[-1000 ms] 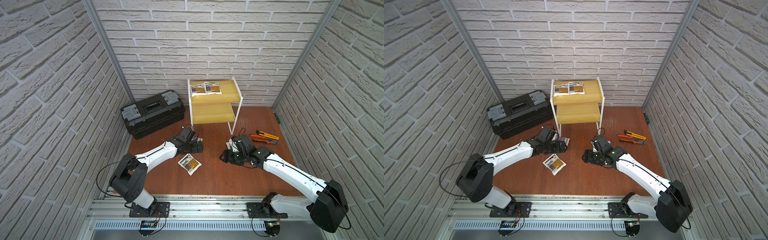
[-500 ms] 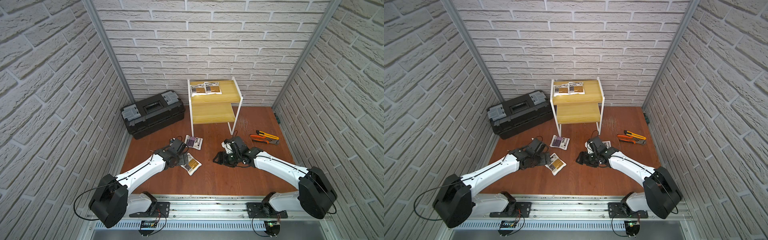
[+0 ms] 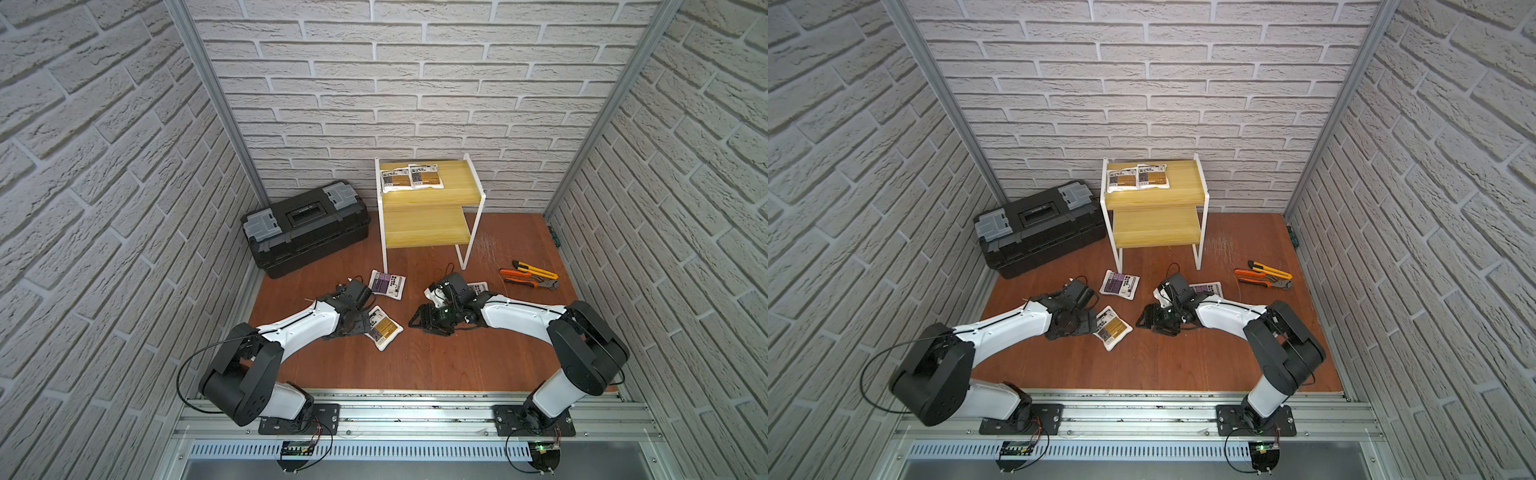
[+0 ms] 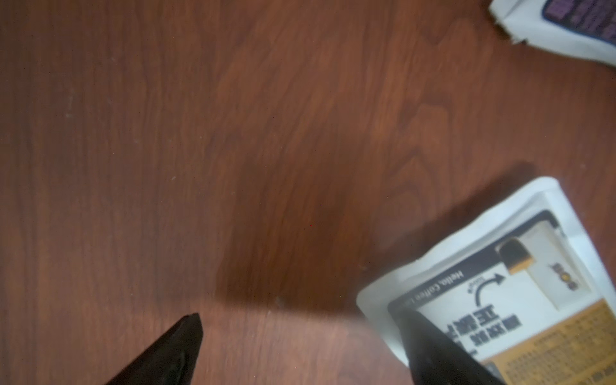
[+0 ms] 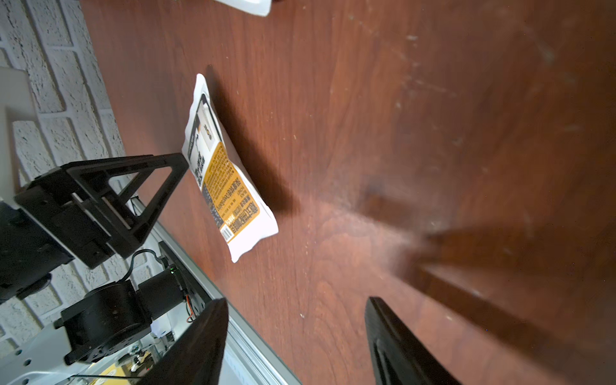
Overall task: Place the bagged coffee beans on the shelf by color
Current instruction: Pick up the bagged coffee beans at the center of the board.
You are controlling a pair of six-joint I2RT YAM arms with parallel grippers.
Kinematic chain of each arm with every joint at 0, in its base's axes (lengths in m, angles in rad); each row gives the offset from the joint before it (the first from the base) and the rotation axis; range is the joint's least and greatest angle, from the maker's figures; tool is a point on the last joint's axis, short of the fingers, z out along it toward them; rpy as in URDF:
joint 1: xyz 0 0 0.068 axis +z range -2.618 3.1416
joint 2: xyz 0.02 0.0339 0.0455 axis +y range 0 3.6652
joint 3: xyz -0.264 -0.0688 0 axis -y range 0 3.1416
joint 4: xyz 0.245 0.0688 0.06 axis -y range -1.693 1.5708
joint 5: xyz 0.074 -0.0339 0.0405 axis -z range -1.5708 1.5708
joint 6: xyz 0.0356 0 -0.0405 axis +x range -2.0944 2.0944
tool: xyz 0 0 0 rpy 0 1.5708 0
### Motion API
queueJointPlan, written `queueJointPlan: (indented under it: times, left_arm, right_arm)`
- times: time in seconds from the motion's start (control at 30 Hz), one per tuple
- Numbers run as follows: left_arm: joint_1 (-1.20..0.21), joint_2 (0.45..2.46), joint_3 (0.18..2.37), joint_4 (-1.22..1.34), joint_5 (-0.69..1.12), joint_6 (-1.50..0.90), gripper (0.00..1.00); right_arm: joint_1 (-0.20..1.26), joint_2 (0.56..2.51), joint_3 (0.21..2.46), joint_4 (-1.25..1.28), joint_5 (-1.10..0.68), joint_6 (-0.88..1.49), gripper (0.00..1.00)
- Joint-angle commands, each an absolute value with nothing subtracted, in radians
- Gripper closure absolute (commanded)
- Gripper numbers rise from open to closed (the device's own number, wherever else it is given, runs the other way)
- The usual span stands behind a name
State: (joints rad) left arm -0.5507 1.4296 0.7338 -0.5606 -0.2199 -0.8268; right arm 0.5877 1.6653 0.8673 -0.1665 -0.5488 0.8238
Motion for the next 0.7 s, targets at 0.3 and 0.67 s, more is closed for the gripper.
queueJointPlan:
  times: [0.3,0.67]
  left_arm:
    - [-0.536,1.454,0.694,-0.505,-0.209,-0.794,0.02]
    - [-0.535,1.449,0.687,-0.496,-0.202,-0.791,0.01]
  right_arm:
    - [0.635,1.85,0.965,-0.016,-0.673,0.888,0.33]
    - [0.653,1.913,0.95,0.097,-0.727,0.958,0.44]
